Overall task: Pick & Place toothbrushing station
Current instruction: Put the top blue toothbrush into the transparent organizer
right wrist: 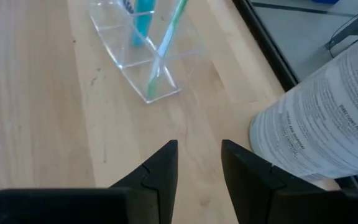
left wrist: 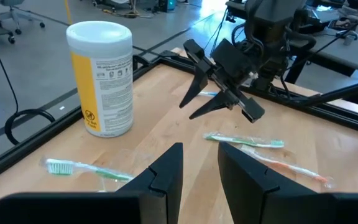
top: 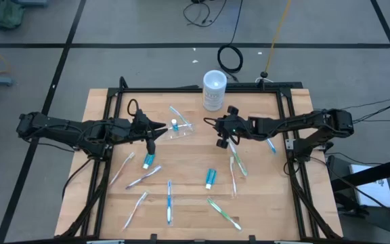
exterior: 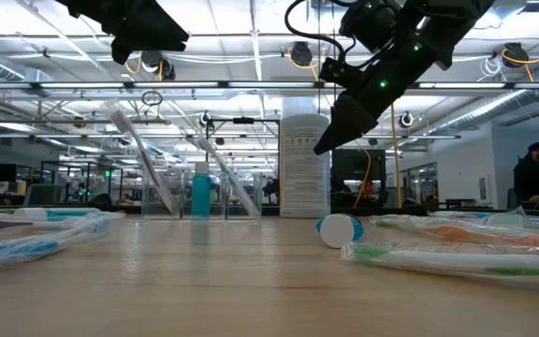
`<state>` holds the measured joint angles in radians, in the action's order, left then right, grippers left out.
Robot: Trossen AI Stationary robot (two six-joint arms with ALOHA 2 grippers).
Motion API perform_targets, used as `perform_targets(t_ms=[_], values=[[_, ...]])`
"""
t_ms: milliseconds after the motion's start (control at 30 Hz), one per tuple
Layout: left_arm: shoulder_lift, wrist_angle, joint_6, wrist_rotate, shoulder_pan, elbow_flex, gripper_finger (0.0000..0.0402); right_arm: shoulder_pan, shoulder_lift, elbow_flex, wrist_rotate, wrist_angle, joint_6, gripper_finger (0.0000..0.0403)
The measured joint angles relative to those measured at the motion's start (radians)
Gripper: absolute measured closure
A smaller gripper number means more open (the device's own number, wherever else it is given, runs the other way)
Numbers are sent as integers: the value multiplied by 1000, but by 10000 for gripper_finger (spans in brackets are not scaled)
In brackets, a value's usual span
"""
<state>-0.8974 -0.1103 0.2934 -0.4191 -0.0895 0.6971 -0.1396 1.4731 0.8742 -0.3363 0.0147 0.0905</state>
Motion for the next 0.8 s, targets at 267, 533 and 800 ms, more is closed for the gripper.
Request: perform_targets(t_ms=[267,533,800], values=[[0,2,-2,0,0,0,295,-92,0,0,-4,91,-83,289],[0,1,-2,0,0,0,295,-209,0,0,-9,-135,-172,289],[0,-1,-8,-1,0,0,295,-261,-82,0,-59,-568,-336,289]])
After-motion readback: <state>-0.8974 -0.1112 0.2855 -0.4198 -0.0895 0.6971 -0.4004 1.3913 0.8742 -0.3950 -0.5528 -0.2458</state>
